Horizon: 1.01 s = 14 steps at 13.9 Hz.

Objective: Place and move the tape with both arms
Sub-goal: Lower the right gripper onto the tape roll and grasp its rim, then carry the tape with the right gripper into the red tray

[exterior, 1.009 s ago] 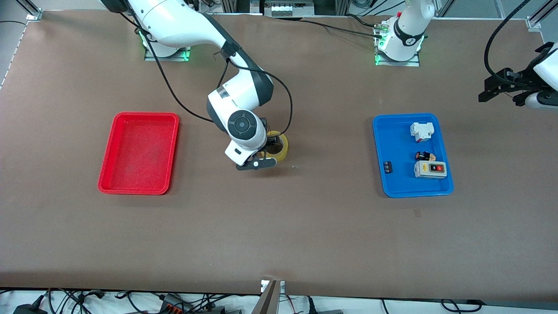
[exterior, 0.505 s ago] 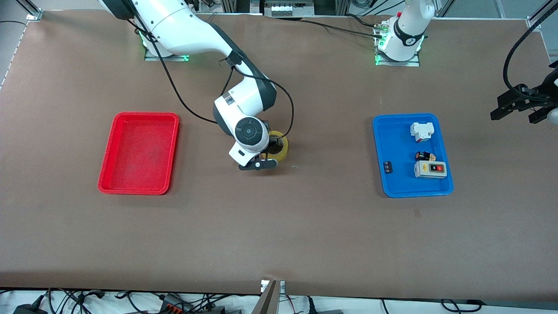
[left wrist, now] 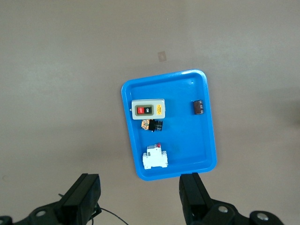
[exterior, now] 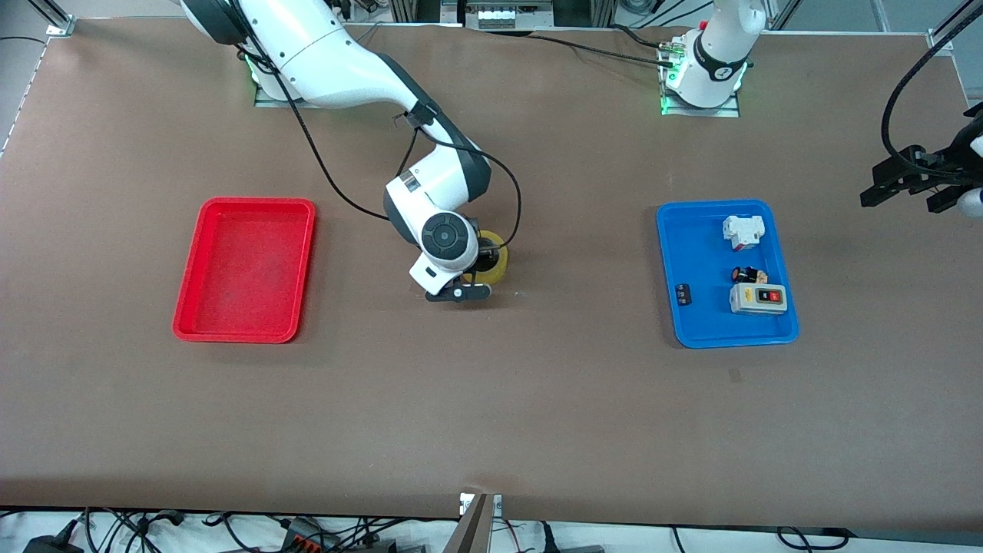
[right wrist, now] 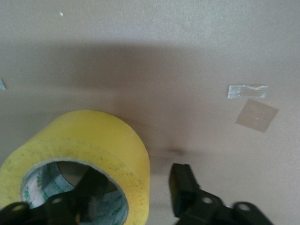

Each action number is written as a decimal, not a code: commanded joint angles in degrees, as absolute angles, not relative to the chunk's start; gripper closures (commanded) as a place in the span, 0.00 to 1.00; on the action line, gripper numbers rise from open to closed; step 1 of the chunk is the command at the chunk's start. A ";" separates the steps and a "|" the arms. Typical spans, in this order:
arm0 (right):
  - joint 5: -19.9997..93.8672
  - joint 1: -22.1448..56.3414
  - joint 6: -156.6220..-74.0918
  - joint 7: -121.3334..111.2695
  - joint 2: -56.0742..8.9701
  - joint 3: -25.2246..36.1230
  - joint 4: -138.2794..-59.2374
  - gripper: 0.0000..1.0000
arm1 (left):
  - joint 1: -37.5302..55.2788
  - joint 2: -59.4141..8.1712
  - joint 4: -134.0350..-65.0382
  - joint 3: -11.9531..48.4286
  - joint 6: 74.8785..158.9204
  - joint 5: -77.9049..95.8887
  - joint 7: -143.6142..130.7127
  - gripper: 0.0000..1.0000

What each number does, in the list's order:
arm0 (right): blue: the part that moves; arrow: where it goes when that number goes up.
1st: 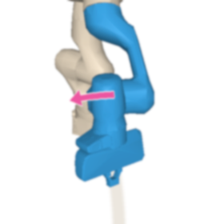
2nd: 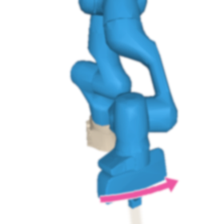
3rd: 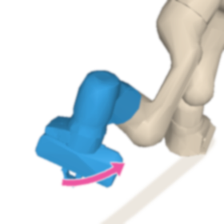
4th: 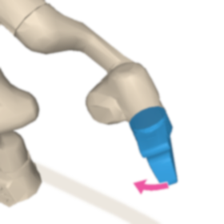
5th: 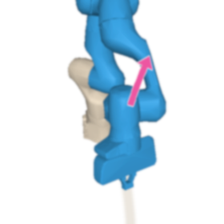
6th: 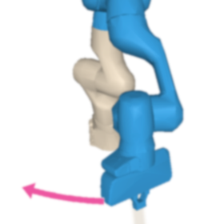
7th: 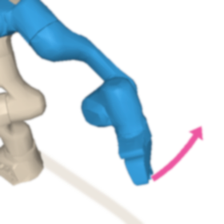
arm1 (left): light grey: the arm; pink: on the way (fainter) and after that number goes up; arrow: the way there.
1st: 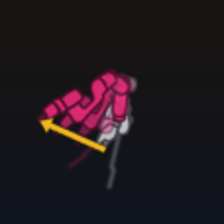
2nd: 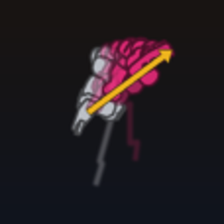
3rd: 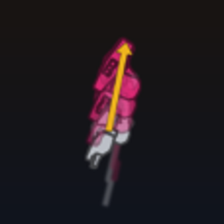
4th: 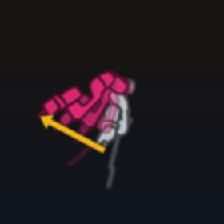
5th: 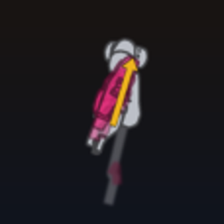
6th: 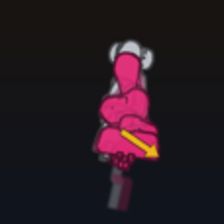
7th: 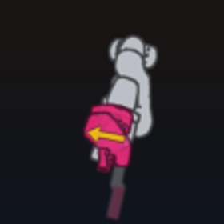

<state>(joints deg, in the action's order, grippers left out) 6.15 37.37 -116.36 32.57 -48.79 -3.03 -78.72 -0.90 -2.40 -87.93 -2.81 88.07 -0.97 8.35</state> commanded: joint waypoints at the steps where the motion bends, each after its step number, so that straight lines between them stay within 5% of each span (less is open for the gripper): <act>1: 5.89 37.27 -116.28 33.40 -48.25 -2.73 -78.22 0.74 | -0.88 -2.64 -86.75 -3.60 86.48 -0.09 9.40 0.00; 5: 5.89 37.53 -115.58 33.58 -46.94 -2.46 -78.05 1.00 | -2.02 -2.37 -86.92 -2.29 86.22 -0.09 8.97 0.00; 11: 6.58 36.39 -99.26 32.79 -37.19 8.93 -78.22 1.00 | -2.72 -1.14 -87.01 0.79 83.76 -0.09 8.79 0.00; 14: 5.37 30.17 -97.30 25.79 -33.59 10.28 -82.51 1.00 | -3.07 -1.14 -86.92 1.75 82.97 -0.09 8.35 0.00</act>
<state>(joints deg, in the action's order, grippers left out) 5.87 33.70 -97.97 29.96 -36.88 10.14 -77.70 -1.62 -1.40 -87.87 0.24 84.57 -0.94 8.29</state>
